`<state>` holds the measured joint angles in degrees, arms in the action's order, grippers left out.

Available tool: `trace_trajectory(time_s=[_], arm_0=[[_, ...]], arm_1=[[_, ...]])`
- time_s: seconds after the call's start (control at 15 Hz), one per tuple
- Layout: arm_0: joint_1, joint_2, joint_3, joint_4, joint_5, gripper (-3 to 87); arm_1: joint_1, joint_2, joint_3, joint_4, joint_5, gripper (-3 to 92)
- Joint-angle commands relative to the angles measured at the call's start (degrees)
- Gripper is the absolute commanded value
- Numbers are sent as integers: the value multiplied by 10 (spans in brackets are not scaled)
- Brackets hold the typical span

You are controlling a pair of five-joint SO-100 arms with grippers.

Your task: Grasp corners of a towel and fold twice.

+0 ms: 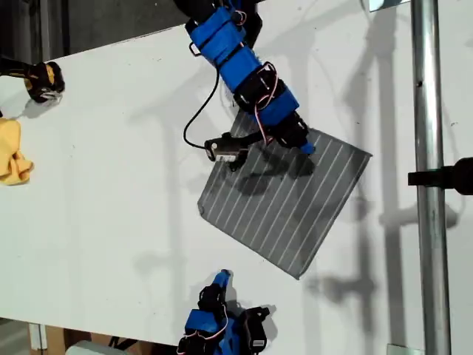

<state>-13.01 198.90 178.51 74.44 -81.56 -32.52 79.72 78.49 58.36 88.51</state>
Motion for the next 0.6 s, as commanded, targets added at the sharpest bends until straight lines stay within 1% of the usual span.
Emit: trace_trajectory(time_s=[0.0,0.27,0.33,0.47,0.53], arm_0=[[-3,4,2,0,-1,-15],[-2,4,2,-1,-1,-15],[-2,4,2,-1,-1,-15],[-2,4,2,-1,-1,-15],[-2,4,2,-1,-1,-15]], arm_1=[[-13,-25,-61,-15,4,-1],[-31,-67,-67,-32,-6,-1],[-35,-69,-66,-35,-8,15],[-48,-75,-57,-73,-25,244],[-54,-76,-46,-98,-33,300]])
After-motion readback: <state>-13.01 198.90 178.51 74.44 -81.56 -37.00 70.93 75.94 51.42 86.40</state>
